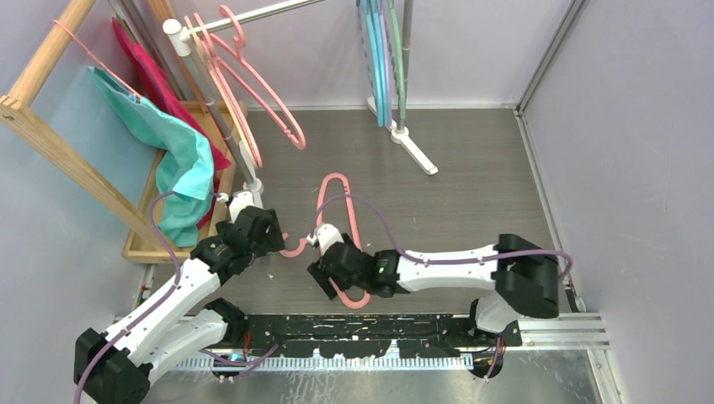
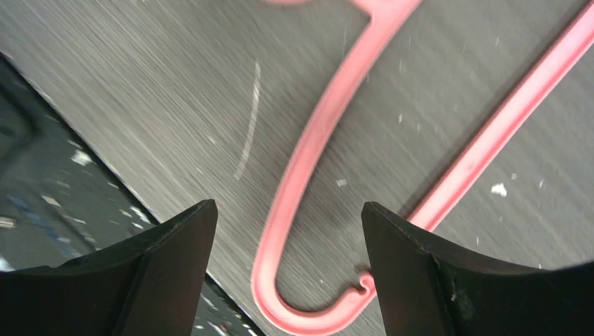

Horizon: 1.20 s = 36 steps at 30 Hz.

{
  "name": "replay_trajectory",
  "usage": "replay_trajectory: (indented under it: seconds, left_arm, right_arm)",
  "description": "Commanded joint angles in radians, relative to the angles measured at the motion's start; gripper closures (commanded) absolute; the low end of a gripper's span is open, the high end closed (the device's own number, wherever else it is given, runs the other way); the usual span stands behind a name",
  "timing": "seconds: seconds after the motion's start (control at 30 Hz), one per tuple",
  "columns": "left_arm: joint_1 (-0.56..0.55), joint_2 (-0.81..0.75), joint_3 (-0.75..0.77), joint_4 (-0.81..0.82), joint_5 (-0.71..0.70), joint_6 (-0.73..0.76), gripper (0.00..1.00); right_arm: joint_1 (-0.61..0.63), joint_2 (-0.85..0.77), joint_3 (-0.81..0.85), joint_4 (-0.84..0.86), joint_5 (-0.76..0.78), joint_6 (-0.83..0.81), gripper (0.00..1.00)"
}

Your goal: Organize the hangers

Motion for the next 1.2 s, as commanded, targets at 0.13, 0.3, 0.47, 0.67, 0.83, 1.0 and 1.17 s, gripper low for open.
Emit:
replay_trajectory:
  seconds: [0.13, 0.3, 0.47, 0.67, 0.83, 1.0, 1.17]
  left_arm:
    - [-0.002, -0.022, 0.02, 0.04, -0.007, -0.013, 0.02]
    - [-0.002, -0.03, 0.015, 0.038, -0.009, -0.007, 0.02]
    - [-0.002, -0.024, 0.01, 0.044, -0.006, -0.004, 0.02]
    - [-0.002, -0.036, 0.004, 0.035, -0.007, -0.002, 0.02]
    - [-0.002, -0.071, -0.001, 0.016, -0.017, -0.002, 0.02]
    - [-0.002, -0.087, 0.003, 0.003, -0.018, -0.004, 0.02]
    - [-0.002, -0.087, 0.013, -0.009, -0.022, -0.002, 0.02]
  right_arm:
    - [0.046, 0.102, 0.029, -0.017, 0.174, 0.017, 0.19]
    - [0.053, 0.164, 0.041, -0.012, 0.155, 0.04, 0.19]
    - [0.065, 0.216, 0.052, -0.015, 0.137, 0.07, 0.2]
    - [0.065, 0.238, 0.031, -0.007, 0.126, 0.117, 0.4]
    - [0.063, 0.246, -0.019, 0.014, 0.112, 0.173, 0.55]
    - [0.04, 0.193, -0.098, 0.061, 0.098, 0.208, 0.97]
    - [-0.025, 0.012, -0.168, 0.094, 0.059, 0.212, 0.99]
